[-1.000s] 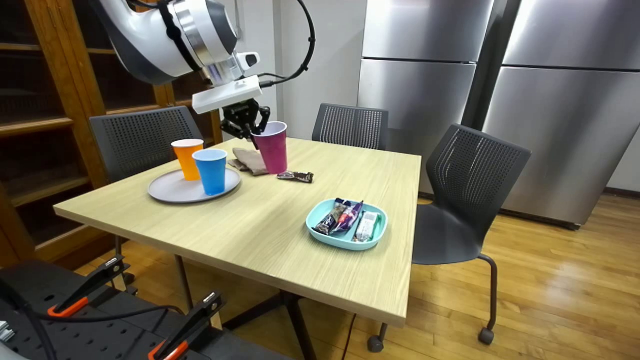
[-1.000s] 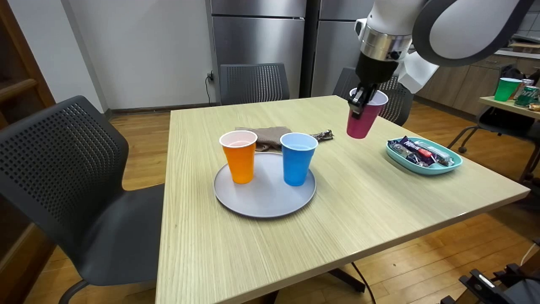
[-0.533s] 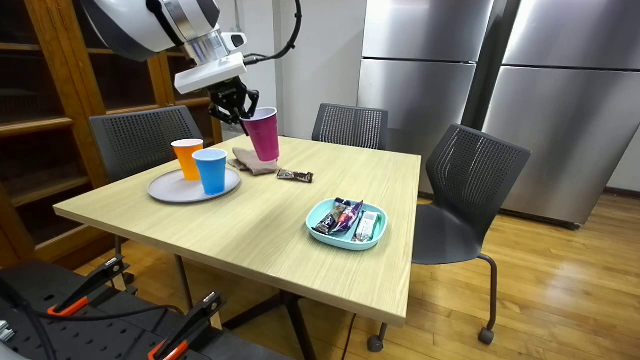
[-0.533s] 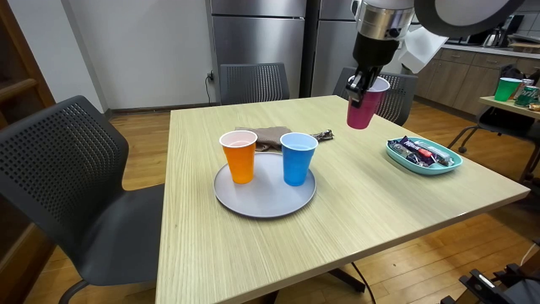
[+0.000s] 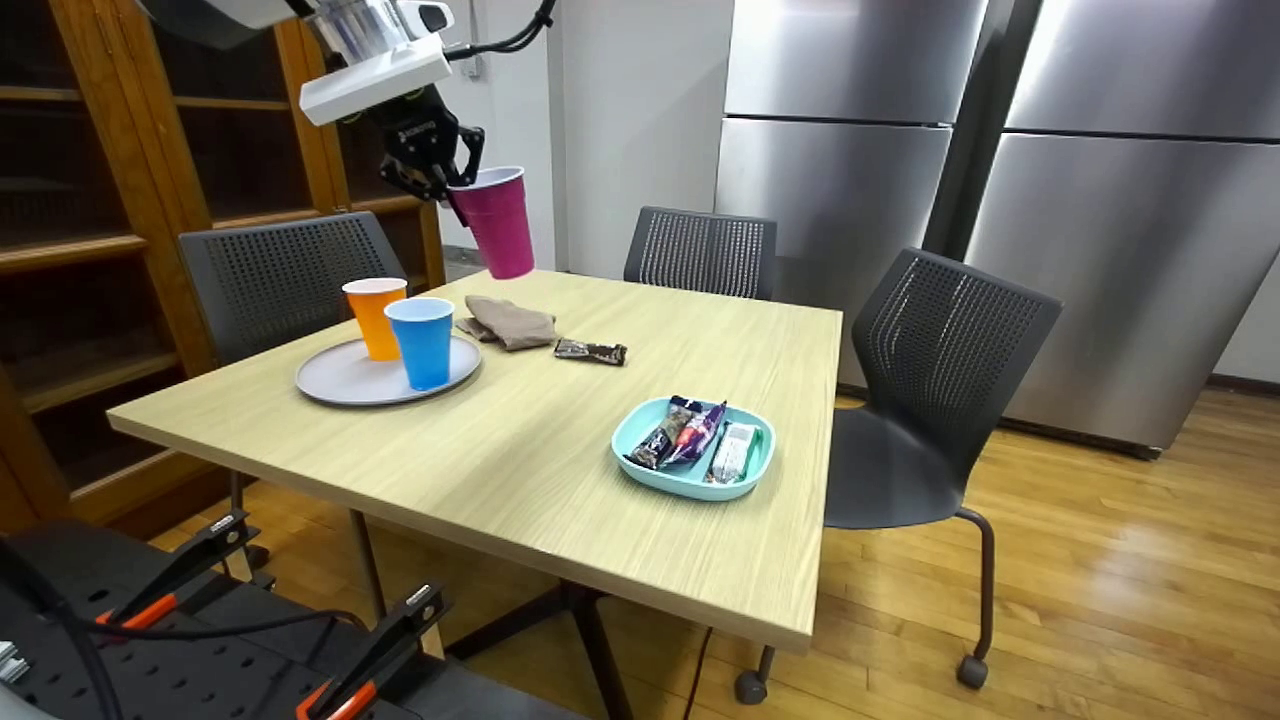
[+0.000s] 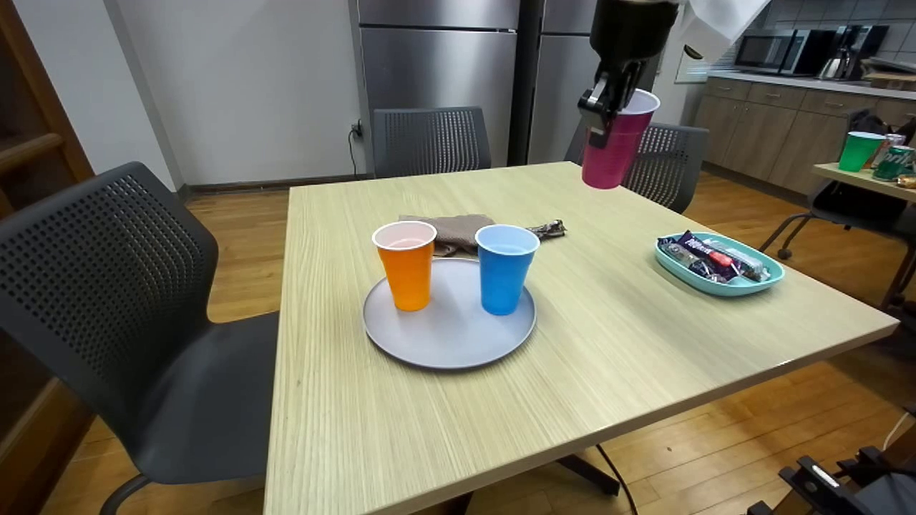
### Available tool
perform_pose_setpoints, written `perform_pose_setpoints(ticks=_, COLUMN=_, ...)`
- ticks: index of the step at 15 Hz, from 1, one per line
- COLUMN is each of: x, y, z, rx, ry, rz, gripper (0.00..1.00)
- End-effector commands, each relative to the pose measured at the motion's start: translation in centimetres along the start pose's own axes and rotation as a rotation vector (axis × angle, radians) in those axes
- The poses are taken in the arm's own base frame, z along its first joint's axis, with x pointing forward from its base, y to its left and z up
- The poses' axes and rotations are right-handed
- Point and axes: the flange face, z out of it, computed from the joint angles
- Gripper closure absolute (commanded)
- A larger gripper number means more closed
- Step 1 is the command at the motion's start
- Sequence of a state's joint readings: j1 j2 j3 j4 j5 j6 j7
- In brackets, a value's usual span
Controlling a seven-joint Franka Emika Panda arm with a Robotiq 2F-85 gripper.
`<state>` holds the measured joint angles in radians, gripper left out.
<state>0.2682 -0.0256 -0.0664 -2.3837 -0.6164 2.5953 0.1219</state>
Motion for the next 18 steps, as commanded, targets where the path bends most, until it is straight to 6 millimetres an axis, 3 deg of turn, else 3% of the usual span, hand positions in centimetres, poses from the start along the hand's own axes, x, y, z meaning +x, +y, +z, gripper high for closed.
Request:
perform_pose_setpoints(ticks=1, x=1.3, y=0.2, z=-2.5, rx=-0.013, ry=-0.010, rz=-0.009, gripper=1.00)
perform_pose_setpoints(ticks=7, x=3.4, y=-1.0, z=-4.9, rx=-0.009, ry=0.029, rz=-0.042, gripper=1.00)
perform_pose_setpoints(ticks=18, x=6.0, y=-6.2, z=-5.9, rx=0.065, ry=0.084, rz=-0.153, gripper=1.00)
